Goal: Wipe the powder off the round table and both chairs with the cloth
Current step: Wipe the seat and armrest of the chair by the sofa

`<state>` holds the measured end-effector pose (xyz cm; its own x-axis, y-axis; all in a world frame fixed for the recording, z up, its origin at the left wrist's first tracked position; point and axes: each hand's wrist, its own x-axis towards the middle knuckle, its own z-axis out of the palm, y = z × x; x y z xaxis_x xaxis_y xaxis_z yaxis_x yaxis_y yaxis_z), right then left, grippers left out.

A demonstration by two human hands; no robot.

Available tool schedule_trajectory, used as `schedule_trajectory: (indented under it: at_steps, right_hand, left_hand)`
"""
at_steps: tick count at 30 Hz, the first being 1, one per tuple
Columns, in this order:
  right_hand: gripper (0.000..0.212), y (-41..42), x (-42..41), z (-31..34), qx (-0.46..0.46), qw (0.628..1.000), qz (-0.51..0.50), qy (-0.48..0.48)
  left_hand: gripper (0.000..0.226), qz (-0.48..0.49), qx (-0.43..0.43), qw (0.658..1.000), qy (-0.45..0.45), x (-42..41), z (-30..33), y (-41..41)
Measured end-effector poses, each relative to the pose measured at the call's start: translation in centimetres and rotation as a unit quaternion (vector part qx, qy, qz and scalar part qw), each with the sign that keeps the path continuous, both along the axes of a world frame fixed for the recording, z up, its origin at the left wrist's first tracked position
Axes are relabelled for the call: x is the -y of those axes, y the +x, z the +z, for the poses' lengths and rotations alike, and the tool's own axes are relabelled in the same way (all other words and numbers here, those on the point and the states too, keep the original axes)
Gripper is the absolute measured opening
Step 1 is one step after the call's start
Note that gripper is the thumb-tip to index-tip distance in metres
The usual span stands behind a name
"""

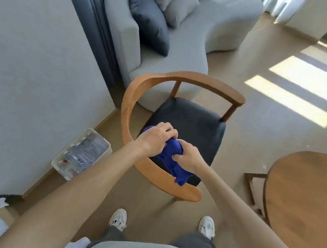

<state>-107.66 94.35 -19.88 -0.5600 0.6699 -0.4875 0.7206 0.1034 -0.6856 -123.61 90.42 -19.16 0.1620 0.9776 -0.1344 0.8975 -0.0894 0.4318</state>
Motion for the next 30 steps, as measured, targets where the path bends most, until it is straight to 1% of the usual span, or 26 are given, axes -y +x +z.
schedule_trajectory:
  at_steps: [3,5,7,9,14,16,17,20,22,24,26,28,30]
  right_hand:
    - [0.049,-0.8,3.3,-0.4,0.010,0.995,-0.098,-0.013]
    - [0.053,-0.6,5.4,-0.7,0.019,0.986,-0.164,-0.015]
    - [0.055,0.1,7.2,-1.5,0.044,0.974,-0.222,-0.014]
    - [0.056,0.9,8.6,-2.4,0.070,0.960,-0.271,-0.011]
    - [0.058,2.4,10.2,-5.4,0.053,0.925,-0.375,-0.019]
    - [0.057,2.7,10.2,-7.1,0.051,0.910,-0.411,0.007]
    - [0.058,2.7,10.2,-8.3,0.070,0.907,-0.414,0.043]
    - [0.065,2.0,11.4,-12.1,0.216,0.898,-0.344,0.168]
    - [0.071,1.0,12.6,-14.5,0.274,0.903,-0.264,0.201]
    - [0.073,0.6,13.3,-15.6,0.314,0.908,-0.189,0.205]
    - [0.068,1.3,12.8,-15.9,0.305,0.903,-0.161,0.254]
    - [0.062,3.0,11.8,-16.6,0.265,0.891,-0.132,0.345]
    - [0.064,4.6,11.0,-17.6,0.221,0.889,-0.091,0.391]
  left_hand:
    - [0.034,-0.057,0.013,0.998,0.010,1.0,-1.2,-1.3]
    - [0.042,-0.068,0.017,0.998,-0.004,1.7,-1.6,-1.7]
    - [0.046,-0.065,0.023,0.997,-0.019,2.5,-2.1,-1.9]
    - [0.045,-0.057,0.025,0.997,-0.033,3.1,-2.8,-2.1]
    - [0.044,-0.014,0.010,0.997,-0.081,4.3,-6.0,-3.6]
    - [0.044,0.001,0.002,0.996,-0.093,4.6,-7.8,-4.6]
    - [0.044,0.004,-0.005,0.995,-0.098,4.7,-8.7,-5.0]
    - [0.042,0.013,-0.033,0.994,-0.106,5.1,-11.6,-6.1]
    - [0.041,0.021,-0.050,0.993,-0.106,5.3,-13.4,-6.5]
    - [0.039,0.016,-0.061,0.993,-0.099,5.5,-14.9,-6.7]
    - [0.037,0.011,-0.069,0.994,-0.080,5.8,-16.0,-6.8]
    - [0.034,0.007,-0.084,0.995,-0.056,6.0,-16.6,-6.9]
    - [0.033,0.006,-0.088,0.995,-0.035,6.2,-17.1,-7.0]
